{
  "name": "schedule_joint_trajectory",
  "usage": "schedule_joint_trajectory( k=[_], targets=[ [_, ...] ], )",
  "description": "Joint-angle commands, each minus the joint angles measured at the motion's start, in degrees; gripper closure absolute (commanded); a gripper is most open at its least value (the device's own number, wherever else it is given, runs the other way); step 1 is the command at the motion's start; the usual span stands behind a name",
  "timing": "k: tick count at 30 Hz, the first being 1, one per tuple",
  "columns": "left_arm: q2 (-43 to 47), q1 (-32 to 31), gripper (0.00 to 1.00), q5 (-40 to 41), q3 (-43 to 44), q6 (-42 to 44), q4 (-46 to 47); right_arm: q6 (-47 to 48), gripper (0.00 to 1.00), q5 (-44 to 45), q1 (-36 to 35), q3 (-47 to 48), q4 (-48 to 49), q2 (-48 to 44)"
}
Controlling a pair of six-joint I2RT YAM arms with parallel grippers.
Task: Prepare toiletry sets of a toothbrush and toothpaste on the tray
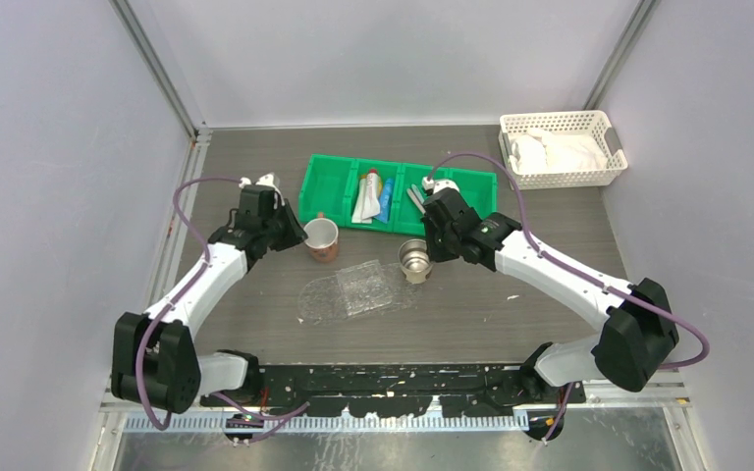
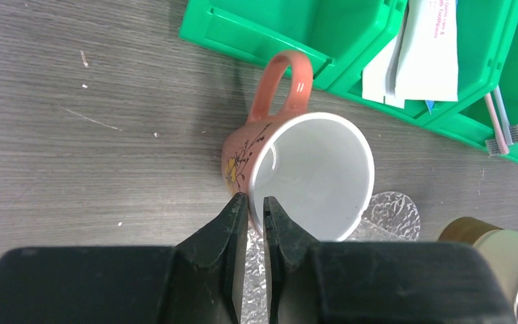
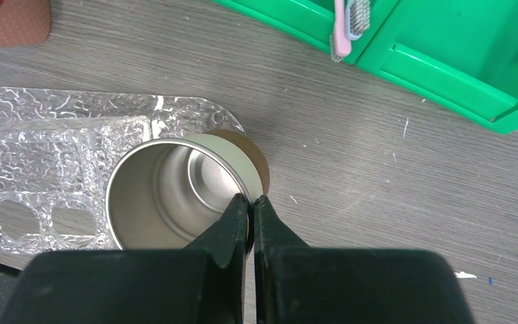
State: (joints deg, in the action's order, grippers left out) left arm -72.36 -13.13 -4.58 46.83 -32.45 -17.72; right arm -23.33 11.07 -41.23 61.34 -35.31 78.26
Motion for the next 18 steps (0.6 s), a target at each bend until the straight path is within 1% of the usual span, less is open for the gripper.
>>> schedule_joint_trajectory(
  k=[1, 6, 8, 9, 10, 11, 13, 15, 16, 17, 18],
  targets=[
    [4.1, -0.5, 0.84, -0.8, 3.5, 1.1, -5.2, -0.7, 0.99, -1.7, 0.0, 0.3, 4.3, 0.3],
    [8.2, -0.6, 0.84, 0.1, 4.2, 1.1, -9.5, -0.7, 0.99, -3.1, 0.0, -0.3, 5.4, 1.0],
    [8.9, -0.6, 0.82, 0.5, 4.4, 1.2, -10.3, -0.7, 0.99, -3.2, 0.1, -0.6, 5.9, 1.3],
    [8.7, -0.6, 0.79, 1.0, 4.5, 1.3, -10.5, -0.7, 0.99, -3.3, 0.0, -0.7, 5.9, 1.6],
    [8.3, -0.6, 0.72, 1.0, 4.6, 1.3, -10.4, -0.8, 0.99, -3.3, 0.0, -0.8, 6.1, 1.7],
    [7.7, -0.6, 0.69, 0.8, 4.8, 1.3, -10.3, -0.8, 0.99, -3.2, 0.0, -0.8, 6.2, 2.0],
    [6.4, -0.7, 0.63, 0.5, 5.0, 1.1, -9.8, -0.8, 0.99, -3.0, 0.0, -0.8, 6.4, 2.6],
    [5.0, -1.1, 0.61, 0.6, 5.1, 1.0, -9.1, -0.6, 0.99, -2.6, 0.0, -0.3, 6.0, 3.5],
    [4.5, -1.2, 0.61, 0.7, 5.2, 1.0, -8.9, -0.5, 0.98, -2.6, 0.1, 0.1, 5.8, 4.2],
    [4.0, -1.3, 0.61, 0.7, 5.3, 1.1, -8.7, -0.4, 0.94, -2.8, 0.0, 0.4, 5.5, 4.8],
    [3.5, -1.4, 0.61, 0.8, 5.3, 1.0, -8.4, -0.4, 0.86, -2.9, 0.0, 0.7, 5.3, 5.3]
  ],
)
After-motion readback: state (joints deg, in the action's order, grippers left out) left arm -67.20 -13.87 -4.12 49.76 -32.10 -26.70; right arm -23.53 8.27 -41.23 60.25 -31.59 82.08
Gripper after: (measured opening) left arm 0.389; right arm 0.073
